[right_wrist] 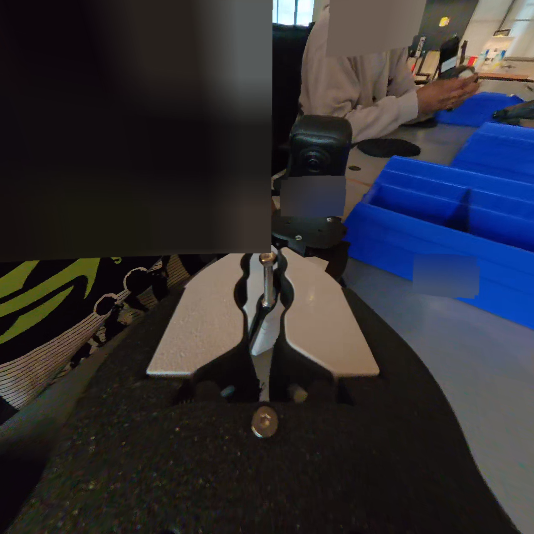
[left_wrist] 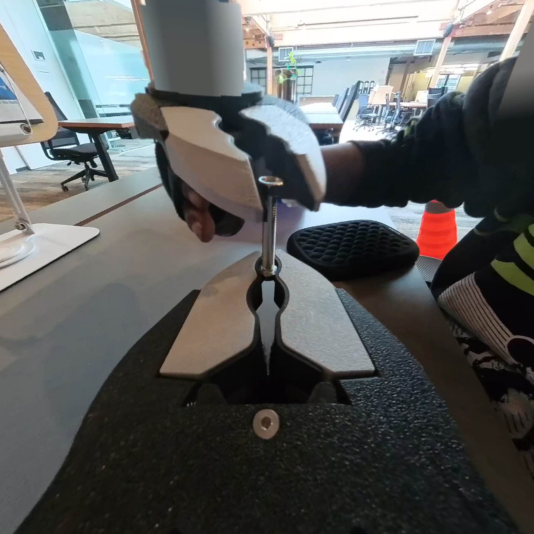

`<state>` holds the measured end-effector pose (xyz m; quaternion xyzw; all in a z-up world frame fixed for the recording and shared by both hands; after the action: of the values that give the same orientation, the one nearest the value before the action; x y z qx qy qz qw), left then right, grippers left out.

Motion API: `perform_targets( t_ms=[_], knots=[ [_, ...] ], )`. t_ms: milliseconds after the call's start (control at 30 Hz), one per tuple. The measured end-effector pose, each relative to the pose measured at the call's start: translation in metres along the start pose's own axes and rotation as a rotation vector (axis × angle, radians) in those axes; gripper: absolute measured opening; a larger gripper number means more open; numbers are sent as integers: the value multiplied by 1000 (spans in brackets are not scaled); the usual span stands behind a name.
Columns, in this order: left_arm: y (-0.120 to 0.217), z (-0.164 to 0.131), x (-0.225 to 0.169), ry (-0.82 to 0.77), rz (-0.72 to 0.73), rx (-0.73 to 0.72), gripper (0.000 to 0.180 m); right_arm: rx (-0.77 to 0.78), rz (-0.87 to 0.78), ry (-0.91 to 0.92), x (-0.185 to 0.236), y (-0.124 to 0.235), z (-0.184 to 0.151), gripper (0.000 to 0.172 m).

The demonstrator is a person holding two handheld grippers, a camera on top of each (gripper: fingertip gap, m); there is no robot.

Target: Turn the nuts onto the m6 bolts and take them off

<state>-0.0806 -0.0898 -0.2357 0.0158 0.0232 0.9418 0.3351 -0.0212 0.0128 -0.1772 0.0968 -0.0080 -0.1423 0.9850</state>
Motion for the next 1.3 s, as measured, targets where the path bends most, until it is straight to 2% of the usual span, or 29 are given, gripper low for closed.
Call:
perform_targets(
  t_ms=[33,200,367,467,600,667,700,733,800,900,967,1000,1167,1300],
  knots=[
    [0,0,0,1,-3,-2,2,-13,-9,8,-2,0,-1,11],
    [1,1,1,8,23,-13,2,-78,-84,0,0,0,-5,10],
    [3,1,7,32,138,-26,0,-75,-428,1,9,-6,-4,10],
    [3,1,9,35,201,-13,0,-51,-661,-61,19,-14,-2,10],
    [2,0,8,24,206,-6,2,-23,-779,-101,28,-21,1,10],
    [3,1,8,27,197,-12,3,-3,-746,-41,28,-19,3,17],
    [3,1,8,30,186,-12,3,-24,-680,-10,28,-16,5,27],
    [3,1,7,30,175,-11,3,-55,-591,15,27,-12,8,30],
    [2,1,6,22,162,-6,1,-94,-440,58,20,-2,14,30],
    [2,0,5,15,144,-3,3,-58,-206,71,6,6,16,32],
    [2,1,5,17,137,-8,3,-32,-112,32,-4,6,13,38],
    [3,1,5,17,134,-9,3,-34,-65,17,-7,6,11,34],
    [2,1,4,14,121,-6,2,-42,-7,12,-12,2,2,11],
    [3,1,4,18,136,-10,2,-81,-124,5,-6,3,-1,10]
  ],
)
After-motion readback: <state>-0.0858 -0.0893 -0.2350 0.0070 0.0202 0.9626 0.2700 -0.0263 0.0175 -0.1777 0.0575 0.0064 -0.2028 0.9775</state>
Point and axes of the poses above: each gripper's, where its closed fingertips meet, y back along the fingers, z out of its top, x = y × z across the jaws, the point moved 9 cm from there along y, back along the fingers, and after that the axes turned 2 degrees about z, right-handed, at the moved point
